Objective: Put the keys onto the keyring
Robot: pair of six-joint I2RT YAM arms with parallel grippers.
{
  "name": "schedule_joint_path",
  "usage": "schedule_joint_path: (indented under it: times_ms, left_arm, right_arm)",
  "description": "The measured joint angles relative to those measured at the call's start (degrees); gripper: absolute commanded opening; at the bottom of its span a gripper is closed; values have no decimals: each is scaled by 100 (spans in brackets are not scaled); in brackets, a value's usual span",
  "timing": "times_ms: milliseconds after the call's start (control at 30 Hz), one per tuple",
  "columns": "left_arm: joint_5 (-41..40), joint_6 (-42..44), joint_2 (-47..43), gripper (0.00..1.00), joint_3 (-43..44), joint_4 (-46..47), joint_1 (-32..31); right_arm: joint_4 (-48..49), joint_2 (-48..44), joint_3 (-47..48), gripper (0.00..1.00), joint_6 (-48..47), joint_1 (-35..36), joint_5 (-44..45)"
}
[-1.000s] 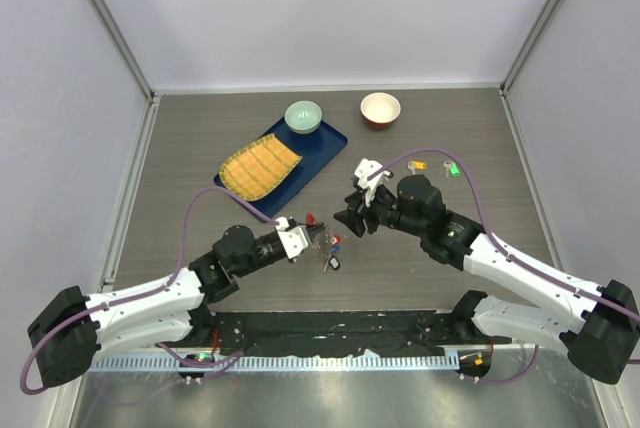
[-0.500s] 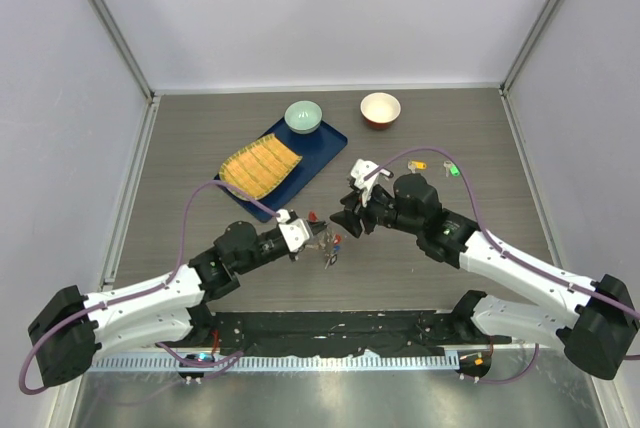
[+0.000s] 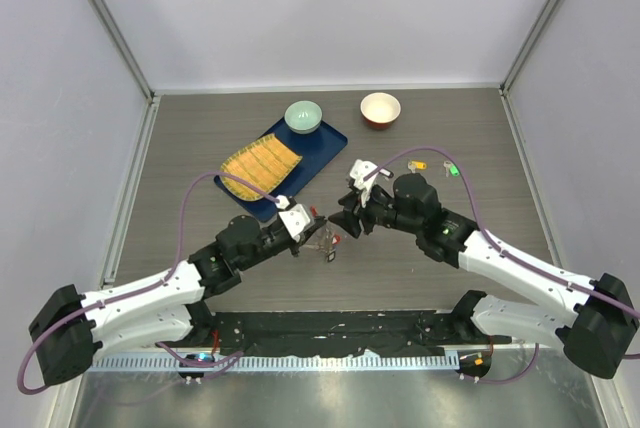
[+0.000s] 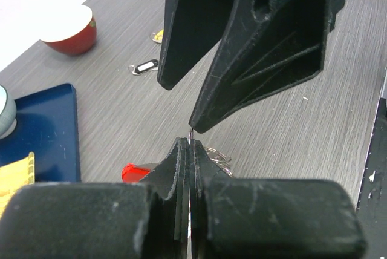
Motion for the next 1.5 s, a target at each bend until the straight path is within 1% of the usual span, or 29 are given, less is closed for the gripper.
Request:
schedule_joint_path:
  times_ms: [333, 667, 867, 1133, 1300, 1500]
  left_arm:
    - [-116, -415, 138, 0, 166, -168, 11]
    - [-170, -520, 136, 0, 168, -168, 11]
    - [-214, -564, 133, 0, 168, -170, 11]
    - [-278, -765, 133, 0, 173, -168, 11]
    - [-426, -977, 181, 0, 238, -173, 11]
    - [-715, -1283, 313, 0, 269, -271, 0]
  right_arm:
    - [20, 50, -11, 53, -17, 175, 179]
    - [164, -374, -50, 54, -11, 205, 890]
    - [374, -221, -151, 54, 28, 205, 1161]
    - [667, 39, -249, 54, 125, 216, 1244]
    - [824, 114, -321, 54, 168, 361, 1268]
    - [916, 184, -332, 54, 155, 555, 1585]
